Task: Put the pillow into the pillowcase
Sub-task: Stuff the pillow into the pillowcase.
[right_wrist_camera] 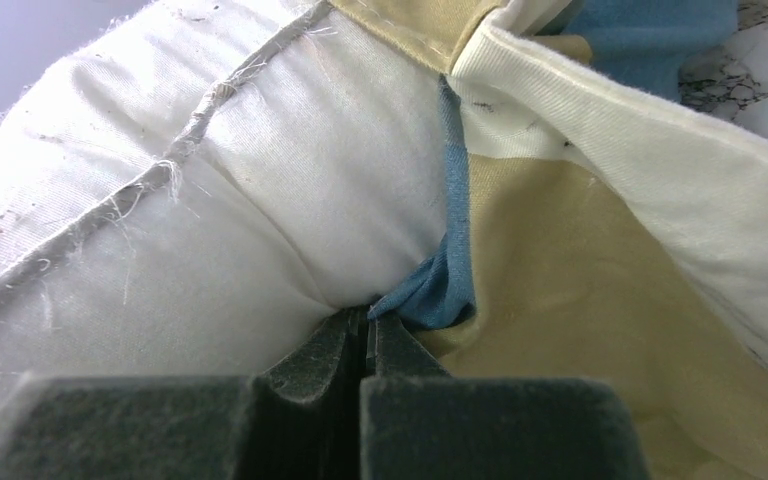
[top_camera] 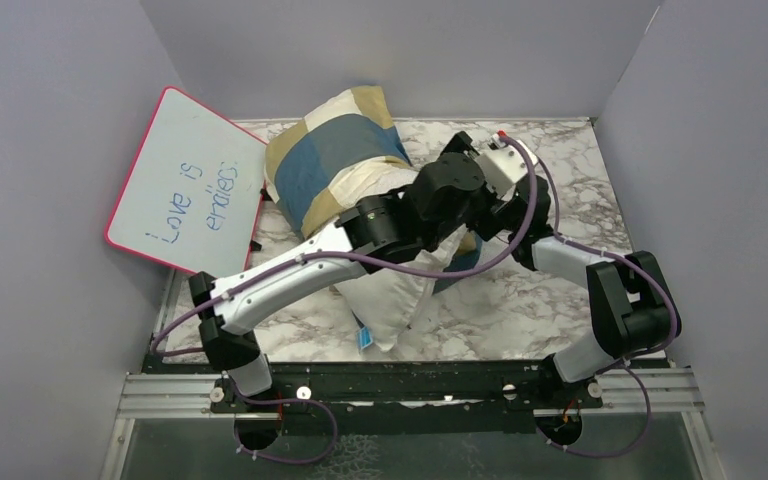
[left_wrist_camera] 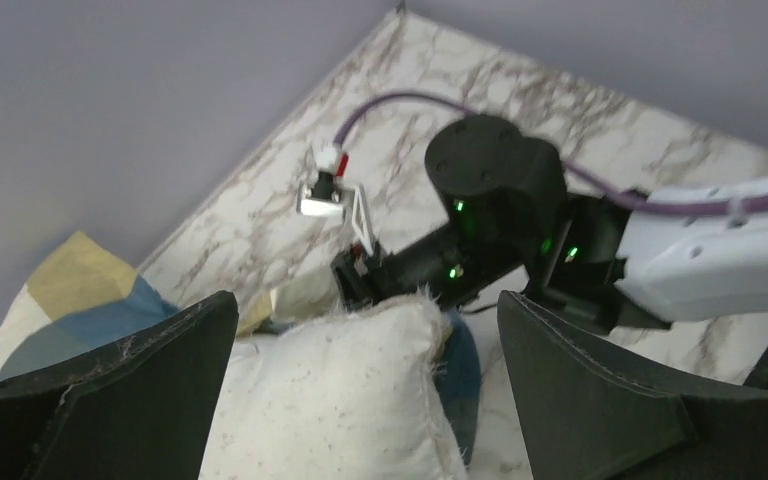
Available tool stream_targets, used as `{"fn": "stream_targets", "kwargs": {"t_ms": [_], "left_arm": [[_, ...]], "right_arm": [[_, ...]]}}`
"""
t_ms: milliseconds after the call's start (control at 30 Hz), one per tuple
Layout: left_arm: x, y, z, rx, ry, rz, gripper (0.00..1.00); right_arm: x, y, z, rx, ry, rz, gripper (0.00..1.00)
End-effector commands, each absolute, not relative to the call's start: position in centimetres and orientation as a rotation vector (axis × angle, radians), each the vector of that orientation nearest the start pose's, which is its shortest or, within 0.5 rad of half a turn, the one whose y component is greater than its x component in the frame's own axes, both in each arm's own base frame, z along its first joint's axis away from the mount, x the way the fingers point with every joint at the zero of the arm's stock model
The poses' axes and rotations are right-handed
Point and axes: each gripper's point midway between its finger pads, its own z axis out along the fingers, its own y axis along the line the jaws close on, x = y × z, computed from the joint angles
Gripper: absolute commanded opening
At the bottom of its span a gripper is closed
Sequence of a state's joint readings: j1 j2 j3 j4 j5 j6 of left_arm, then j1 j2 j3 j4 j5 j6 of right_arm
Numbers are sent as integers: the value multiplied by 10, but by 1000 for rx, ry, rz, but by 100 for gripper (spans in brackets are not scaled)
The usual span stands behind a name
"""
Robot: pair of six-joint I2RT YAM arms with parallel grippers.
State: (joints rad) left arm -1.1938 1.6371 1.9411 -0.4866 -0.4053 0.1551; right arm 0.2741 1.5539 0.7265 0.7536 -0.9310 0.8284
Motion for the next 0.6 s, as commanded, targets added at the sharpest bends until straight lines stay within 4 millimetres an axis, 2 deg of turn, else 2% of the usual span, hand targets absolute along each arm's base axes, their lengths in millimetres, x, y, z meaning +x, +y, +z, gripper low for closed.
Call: {"fn": "stream_targets", "kwargs": {"t_ms": [0, 100, 200, 233, 267, 333, 367, 433, 567], "left_arm": [[262, -391, 338, 1017, 1739, -159, 98], [273, -376, 310, 1017, 1814, -132, 98], [308, -347, 283, 929, 1907, -27, 96], [322, -336, 271, 905, 1938, 11, 89], [336, -327, 258, 892, 1972, 16, 74], [369, -300, 227, 819, 2039, 53, 28], [380, -291, 211, 798, 2068, 54, 15], [399, -275, 177, 750, 2134, 50, 8], [410, -263, 124, 739, 2228, 68, 3]], "right_arm": [[327, 255, 215, -292, 1797, 1523, 0], [325, 255, 215, -291, 1786, 1544, 0], [324, 255, 218, -301, 1768, 1545, 0], [323, 255, 221, -306, 1753, 1541, 0], [322, 253, 225, -303, 1736, 1531, 0], [320, 248, 232, -302, 1688, 1502, 0], [315, 245, 232, -304, 1660, 1496, 0], [302, 240, 241, -332, 1551, 1498, 0], [273, 236, 264, -478, 1320, 1488, 0]]}}
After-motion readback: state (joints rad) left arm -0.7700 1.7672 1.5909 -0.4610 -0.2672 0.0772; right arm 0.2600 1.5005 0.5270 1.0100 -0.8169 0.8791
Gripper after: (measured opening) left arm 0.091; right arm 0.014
